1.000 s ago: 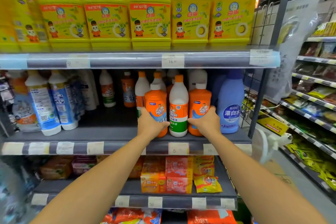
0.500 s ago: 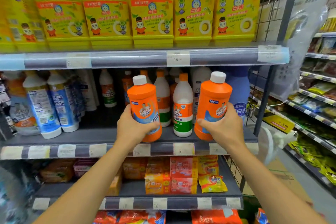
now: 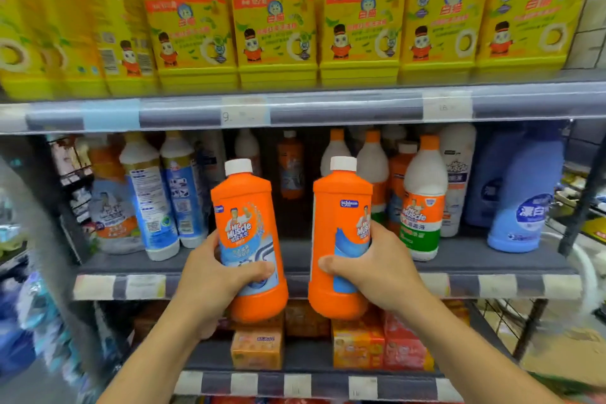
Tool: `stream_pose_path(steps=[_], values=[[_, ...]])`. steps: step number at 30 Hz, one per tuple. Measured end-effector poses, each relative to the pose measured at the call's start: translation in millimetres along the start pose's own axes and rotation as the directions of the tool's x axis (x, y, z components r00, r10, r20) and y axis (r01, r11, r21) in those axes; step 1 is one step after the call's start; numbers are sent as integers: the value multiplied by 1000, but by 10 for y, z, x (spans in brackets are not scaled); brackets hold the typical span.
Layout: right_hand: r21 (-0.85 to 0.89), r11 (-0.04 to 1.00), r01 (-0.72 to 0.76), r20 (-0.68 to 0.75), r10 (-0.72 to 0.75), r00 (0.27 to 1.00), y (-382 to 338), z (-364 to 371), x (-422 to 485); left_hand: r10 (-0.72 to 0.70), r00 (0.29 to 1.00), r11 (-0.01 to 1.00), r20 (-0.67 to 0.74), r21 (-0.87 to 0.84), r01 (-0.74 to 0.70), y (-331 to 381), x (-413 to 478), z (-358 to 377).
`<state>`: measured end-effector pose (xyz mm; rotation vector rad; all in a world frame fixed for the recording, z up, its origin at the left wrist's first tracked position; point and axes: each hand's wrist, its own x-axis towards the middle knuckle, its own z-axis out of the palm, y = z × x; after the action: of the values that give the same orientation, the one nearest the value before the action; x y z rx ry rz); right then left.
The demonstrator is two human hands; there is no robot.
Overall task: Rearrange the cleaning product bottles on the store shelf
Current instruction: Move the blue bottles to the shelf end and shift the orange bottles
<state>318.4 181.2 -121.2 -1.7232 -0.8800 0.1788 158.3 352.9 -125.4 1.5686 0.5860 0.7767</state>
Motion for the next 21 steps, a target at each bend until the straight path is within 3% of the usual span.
stream_pose_path(steps=[6,14,21], values=[[-17,999,-44,-14,44,999,-148,548,560,-77,996,996,53,39,74,-118,123,-372],[-149,973,-173,-213,140,967,85,1191,1734,-62,992,996,106,66,55,-156,382,-510],[-177,977,-116,-311,56,949,515,1483,2181,-39,995,996,96,80,31,-132,554,-622]])
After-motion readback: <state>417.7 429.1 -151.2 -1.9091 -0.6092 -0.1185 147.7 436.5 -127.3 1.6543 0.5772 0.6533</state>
